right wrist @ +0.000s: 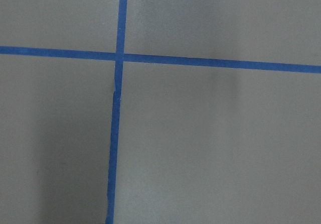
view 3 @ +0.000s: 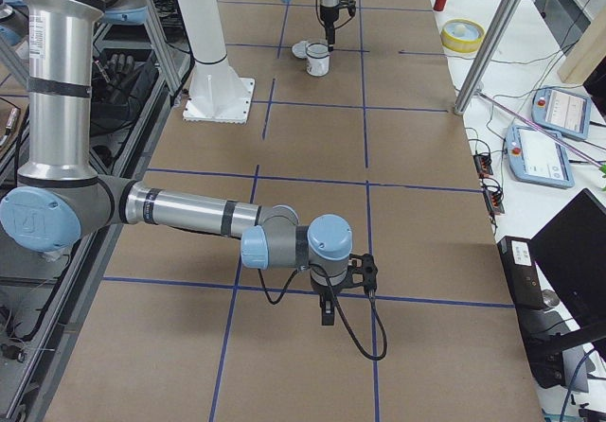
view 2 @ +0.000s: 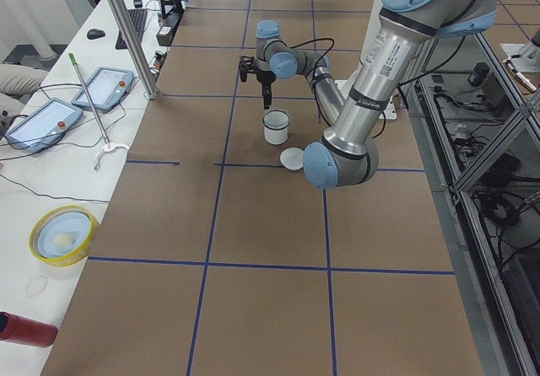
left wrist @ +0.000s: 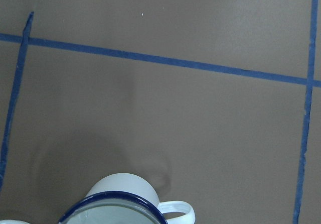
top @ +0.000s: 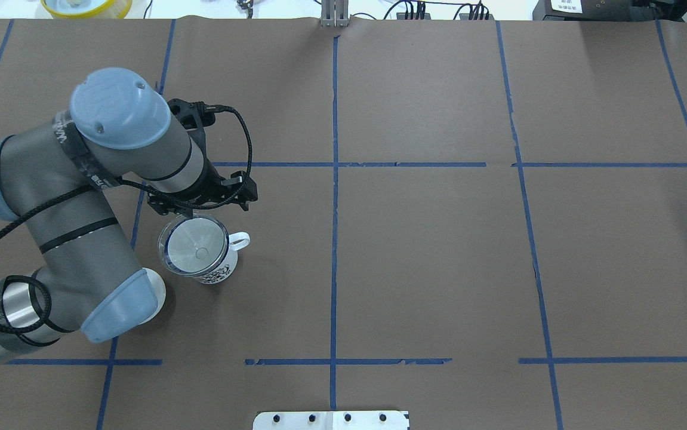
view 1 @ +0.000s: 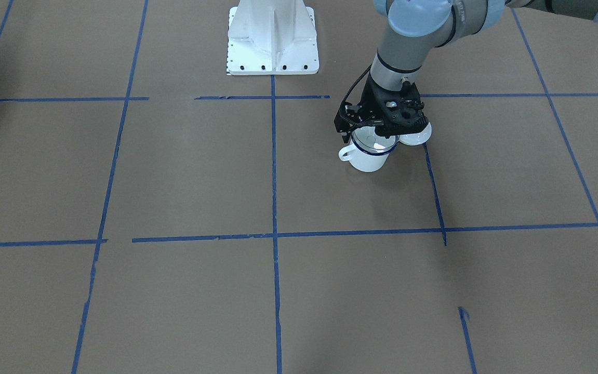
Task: Remove funnel from cup
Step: 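Move the left gripper over the clear funnel in the white mug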
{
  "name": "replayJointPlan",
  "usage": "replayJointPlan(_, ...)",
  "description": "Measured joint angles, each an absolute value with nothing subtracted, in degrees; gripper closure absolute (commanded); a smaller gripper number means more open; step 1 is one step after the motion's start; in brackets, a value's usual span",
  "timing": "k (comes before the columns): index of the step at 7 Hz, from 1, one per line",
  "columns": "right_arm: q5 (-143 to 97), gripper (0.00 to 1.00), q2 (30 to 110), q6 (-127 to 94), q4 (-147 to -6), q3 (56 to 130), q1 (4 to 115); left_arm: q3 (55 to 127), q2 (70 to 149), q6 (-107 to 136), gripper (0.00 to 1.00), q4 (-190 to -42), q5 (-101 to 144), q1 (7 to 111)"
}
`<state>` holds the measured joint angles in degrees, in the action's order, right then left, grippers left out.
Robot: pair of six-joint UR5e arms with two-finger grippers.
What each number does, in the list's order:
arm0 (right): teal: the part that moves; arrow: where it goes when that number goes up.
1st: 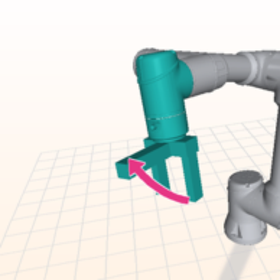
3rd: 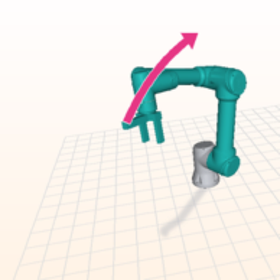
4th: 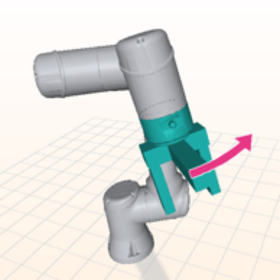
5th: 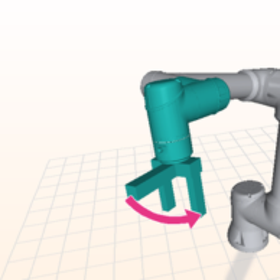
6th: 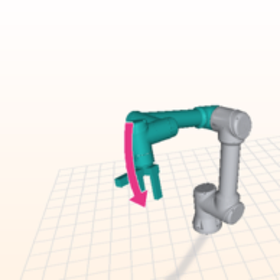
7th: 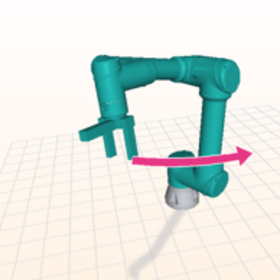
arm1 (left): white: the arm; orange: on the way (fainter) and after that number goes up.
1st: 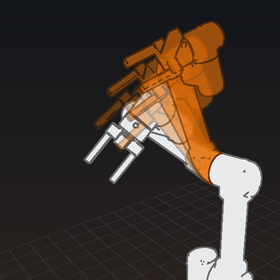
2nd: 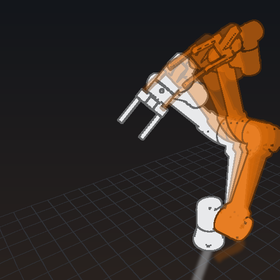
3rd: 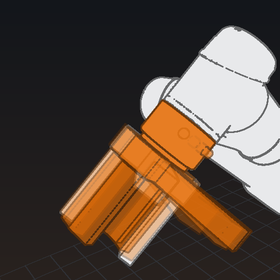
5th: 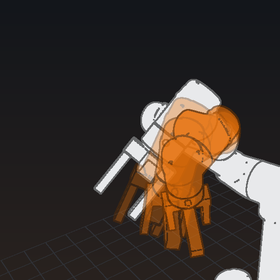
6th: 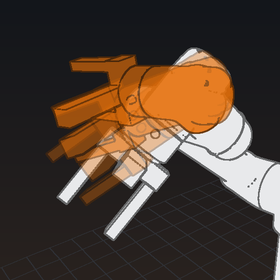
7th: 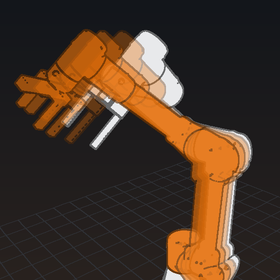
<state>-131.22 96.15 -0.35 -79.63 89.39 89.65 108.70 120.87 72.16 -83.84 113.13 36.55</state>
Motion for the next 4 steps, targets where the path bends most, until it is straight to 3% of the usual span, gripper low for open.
replayJointPlan(1,-131.22,0.00,96.15,-0.35,-79.63,89.38,89.65,108.25,120.87,72.37,0.39,-83.85,112.96,35.65)
replayJointPlan(4,-131.22,0.00,96.15,-0.35,-79.63,89.39,89.65,108.07,120.51,72.42,0.41,-83.85,112.88,34.50)
